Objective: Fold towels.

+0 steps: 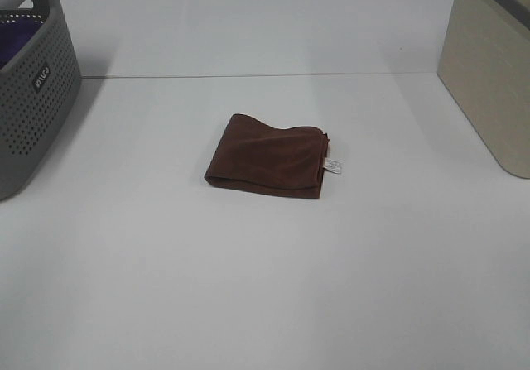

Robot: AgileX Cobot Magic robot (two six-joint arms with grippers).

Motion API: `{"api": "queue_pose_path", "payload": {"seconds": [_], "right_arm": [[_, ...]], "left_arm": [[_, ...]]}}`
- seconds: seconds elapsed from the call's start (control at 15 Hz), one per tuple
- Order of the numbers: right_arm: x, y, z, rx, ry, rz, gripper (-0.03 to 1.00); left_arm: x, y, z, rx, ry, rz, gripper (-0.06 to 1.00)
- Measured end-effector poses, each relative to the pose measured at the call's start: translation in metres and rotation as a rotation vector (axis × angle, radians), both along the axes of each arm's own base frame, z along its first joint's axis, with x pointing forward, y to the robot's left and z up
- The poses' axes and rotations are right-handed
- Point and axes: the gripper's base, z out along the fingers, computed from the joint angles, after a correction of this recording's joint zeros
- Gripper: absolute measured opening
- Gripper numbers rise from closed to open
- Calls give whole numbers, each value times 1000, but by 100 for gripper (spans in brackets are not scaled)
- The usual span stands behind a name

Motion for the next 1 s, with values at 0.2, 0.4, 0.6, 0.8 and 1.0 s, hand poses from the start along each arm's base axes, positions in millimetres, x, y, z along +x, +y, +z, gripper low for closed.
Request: {"api": "queue_pose_path", "payload": {"seconds": [0.2, 0.4, 0.6, 0.8, 1.0], "right_arm": [[-22, -6, 5, 35, -211, 27, 89], [-33, -9, 7, 52, -307, 32, 89], [-35, -10, 8, 56, -328, 34, 89], [-35, -10, 8, 58, -329, 34, 89], [-35, -10, 8, 58, -329, 34, 89]], "left_arm": [[-16, 1, -7, -11, -145, -57, 75], [-15, -2, -6, -27, -238, -113, 75], [-14, -5, -10, -24, -236, -152, 75], [-14, -5, -10, -25, -237, -152, 75], [-14, -5, -10, -26, -237, -152, 75]]}}
